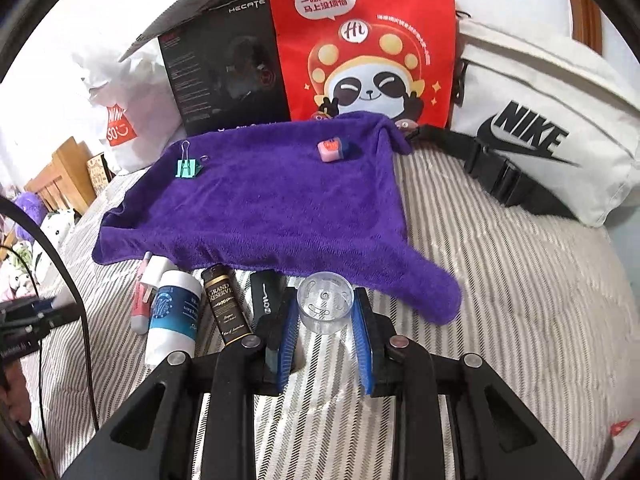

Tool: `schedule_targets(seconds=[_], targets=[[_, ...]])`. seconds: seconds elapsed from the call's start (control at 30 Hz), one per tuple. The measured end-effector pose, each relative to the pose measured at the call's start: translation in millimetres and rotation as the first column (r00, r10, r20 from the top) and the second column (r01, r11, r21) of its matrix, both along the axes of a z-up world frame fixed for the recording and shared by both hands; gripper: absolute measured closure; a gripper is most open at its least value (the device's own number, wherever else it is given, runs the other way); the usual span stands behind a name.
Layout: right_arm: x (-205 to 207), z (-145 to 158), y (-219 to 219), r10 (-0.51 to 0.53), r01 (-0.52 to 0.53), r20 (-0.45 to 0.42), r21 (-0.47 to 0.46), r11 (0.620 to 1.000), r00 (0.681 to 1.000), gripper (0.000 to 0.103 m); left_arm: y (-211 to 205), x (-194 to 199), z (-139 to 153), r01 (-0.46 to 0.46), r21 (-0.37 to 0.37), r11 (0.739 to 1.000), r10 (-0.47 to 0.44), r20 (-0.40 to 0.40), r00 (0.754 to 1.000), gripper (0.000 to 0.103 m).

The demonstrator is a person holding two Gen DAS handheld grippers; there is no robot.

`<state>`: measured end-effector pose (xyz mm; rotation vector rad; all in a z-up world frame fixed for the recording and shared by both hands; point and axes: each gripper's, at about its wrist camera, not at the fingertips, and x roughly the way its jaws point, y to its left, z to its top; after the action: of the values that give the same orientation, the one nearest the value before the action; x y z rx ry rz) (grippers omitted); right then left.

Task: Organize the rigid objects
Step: 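Carry the tape roll with the left gripper onto the towel while the right carries the cap there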

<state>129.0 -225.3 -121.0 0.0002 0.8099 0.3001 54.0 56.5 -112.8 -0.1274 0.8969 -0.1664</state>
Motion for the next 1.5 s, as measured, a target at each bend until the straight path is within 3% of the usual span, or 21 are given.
schedule_targets(seconds=[0.43,0.73,0.9,1.13,1.5], targets=[[30.4,33.0,19.9,0.031,-0.030,0.028,-0.054,0.998,0.999,0.076,4.4,47.1,33.5,0.021,0.001,1.000,-0.022,0.041,0.999,0.075],[85.9,58.8,33.8,0.072,-0.067,0.052,-0.080,0.995,0.996,0.076,21.1,100.8,48.6,-0.001,-0.027,1.000,0.002,0.055,0.999,0.075],[119.3,71.4,37.8,0.093,-0.089,0.049,-0.092,0.992,0.994,0.076,21.0,131.2,58.2,0.008,0.027,1.000,-0.010,0.062,0.998,0.075],[155.3,54.8,33.2,0.059,-0.060,-0.016,-0.060,0.996,0.998,0.076,35.5,157.9,62.3,0.001,0.018,1.000,-0.002,0.051,0.999,0.075],[188.6,11.5,23.9,0.013,-0.026,-0.125,-0.104,0.994,0.992,0.076,25.0,197.5,52.6,0.053,0.005,0.999,-0.053,0.013,0.998,0.075]])
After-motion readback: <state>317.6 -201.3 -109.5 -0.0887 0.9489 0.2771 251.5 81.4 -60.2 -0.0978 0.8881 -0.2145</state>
